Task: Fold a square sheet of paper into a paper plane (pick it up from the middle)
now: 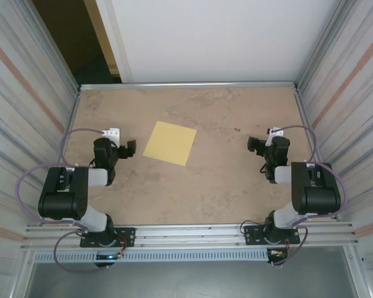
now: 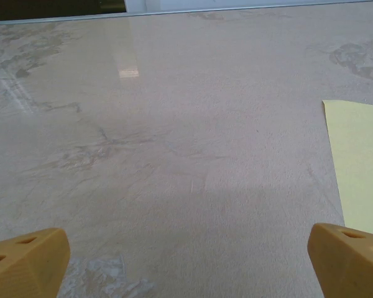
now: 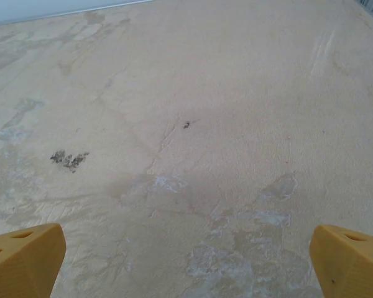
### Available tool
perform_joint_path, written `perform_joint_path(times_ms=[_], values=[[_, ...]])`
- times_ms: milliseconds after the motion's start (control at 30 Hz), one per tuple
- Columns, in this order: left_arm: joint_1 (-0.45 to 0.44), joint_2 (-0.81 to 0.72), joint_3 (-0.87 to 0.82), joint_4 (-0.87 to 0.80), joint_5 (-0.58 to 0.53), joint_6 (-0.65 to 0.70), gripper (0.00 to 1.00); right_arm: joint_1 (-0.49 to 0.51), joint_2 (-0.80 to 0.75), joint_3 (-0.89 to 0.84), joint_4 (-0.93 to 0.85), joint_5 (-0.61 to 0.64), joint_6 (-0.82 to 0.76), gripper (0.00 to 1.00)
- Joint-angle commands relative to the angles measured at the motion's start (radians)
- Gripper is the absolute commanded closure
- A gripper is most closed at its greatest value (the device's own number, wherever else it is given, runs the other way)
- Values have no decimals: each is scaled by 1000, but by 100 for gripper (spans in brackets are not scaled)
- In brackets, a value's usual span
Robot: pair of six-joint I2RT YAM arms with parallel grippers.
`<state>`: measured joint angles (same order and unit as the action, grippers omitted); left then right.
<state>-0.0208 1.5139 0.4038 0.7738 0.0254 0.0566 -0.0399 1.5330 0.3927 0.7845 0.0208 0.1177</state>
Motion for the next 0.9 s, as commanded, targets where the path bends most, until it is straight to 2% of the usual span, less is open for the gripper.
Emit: perform_joint_path(times_ms=[0,867], values=[[-1,-1,9,15,-1,17,1,-6,6,18,8,-15,-29,1],[11,-4,-1,26,23,10,1,-6,4,16,11,-19,-29,1]])
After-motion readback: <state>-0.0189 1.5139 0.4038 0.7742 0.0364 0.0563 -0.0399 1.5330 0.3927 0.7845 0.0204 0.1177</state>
